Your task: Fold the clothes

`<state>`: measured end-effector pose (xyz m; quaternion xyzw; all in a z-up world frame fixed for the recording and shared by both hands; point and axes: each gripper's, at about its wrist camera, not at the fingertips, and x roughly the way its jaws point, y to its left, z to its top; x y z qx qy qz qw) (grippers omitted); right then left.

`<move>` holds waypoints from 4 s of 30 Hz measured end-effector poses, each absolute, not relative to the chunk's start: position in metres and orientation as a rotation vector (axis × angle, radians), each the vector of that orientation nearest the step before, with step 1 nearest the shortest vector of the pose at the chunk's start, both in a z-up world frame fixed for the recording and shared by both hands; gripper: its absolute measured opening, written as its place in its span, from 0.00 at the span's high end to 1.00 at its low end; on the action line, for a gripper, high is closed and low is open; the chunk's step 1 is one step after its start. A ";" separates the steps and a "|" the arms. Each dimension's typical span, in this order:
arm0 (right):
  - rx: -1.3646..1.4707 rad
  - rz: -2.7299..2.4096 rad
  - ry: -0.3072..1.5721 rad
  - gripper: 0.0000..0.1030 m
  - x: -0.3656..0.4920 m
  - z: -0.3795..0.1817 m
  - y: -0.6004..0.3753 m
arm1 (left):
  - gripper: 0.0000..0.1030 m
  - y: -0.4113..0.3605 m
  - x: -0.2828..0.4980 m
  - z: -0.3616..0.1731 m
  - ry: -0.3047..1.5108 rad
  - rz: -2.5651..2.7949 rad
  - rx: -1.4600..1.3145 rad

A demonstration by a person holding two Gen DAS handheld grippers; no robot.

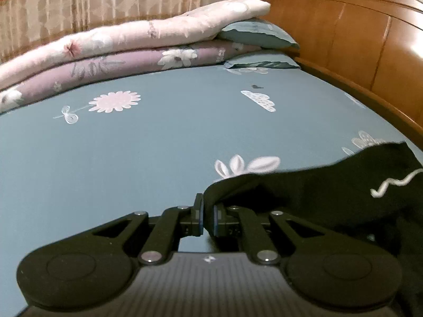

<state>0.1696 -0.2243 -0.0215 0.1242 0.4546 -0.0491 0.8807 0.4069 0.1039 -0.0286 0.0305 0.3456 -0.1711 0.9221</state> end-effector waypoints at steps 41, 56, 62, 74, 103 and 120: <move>0.224 0.022 0.985 0.00 0.207 -0.028 -0.210 | 0.70 0.104 0.336 -0.106 0.917 -0.380 -0.347; 0.203 0.020 0.985 0.00 0.212 -0.027 -0.206 | 0.96 0.159 0.325 -0.054 0.851 -0.257 -0.231; 0.186 0.033 0.984 0.00 0.216 -0.026 -0.200 | 0.96 0.184 0.341 -0.045 0.845 -0.135 -0.119; 0.181 0.028 0.992 0.00 0.216 -0.026 -0.195 | 0.69 0.201 0.355 -0.047 0.861 -0.005 -0.084; 0.149 0.068 0.954 0.00 0.220 -0.010 -0.179 | 0.83 0.193 0.299 -0.089 0.880 -0.075 -0.278; 0.116 0.078 0.958 0.00 0.220 -0.008 -0.168 | 0.78 0.265 0.319 -0.049 0.802 0.131 -0.168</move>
